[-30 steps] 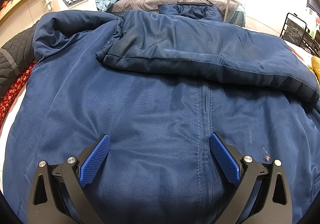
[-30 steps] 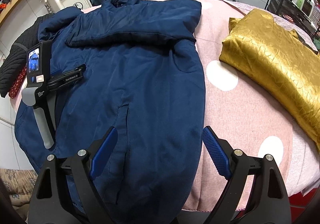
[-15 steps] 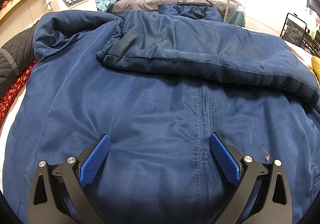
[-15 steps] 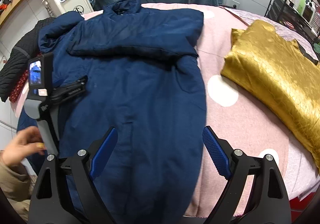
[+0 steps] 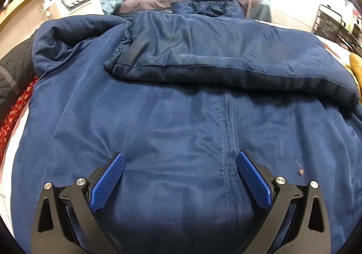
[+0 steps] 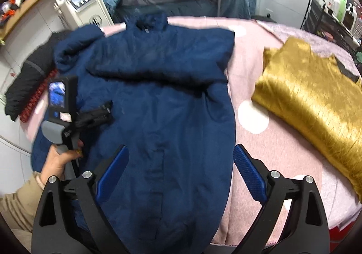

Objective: Fold large clothes

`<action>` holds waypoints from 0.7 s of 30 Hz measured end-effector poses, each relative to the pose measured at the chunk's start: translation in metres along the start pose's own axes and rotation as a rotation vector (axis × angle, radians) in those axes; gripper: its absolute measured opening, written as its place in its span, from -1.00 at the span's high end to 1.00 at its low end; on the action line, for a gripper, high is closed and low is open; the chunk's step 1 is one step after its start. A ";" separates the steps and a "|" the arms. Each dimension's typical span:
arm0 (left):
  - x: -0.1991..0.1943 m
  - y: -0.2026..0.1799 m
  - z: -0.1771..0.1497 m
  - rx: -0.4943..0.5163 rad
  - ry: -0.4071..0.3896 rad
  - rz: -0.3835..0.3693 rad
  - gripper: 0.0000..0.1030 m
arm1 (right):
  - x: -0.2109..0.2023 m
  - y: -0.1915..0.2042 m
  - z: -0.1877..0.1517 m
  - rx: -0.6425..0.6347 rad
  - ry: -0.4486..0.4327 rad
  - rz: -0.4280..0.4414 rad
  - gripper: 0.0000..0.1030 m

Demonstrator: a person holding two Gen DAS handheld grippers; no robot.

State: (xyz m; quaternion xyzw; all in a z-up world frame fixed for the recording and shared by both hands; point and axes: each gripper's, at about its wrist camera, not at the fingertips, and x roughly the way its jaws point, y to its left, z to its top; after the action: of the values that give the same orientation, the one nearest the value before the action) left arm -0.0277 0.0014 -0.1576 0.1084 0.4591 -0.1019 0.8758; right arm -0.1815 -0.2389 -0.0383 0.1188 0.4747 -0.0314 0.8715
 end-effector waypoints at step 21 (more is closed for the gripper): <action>-0.092 0.074 -0.005 -0.161 0.024 0.114 -0.88 | -0.323 0.069 0.077 0.187 -0.214 0.346 -0.90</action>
State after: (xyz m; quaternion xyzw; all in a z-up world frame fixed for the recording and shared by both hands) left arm -0.0619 0.0808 -0.0773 0.0649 0.4695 -0.0131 0.8804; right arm -0.2835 -0.2089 0.2838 0.2745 0.3473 0.0622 0.8945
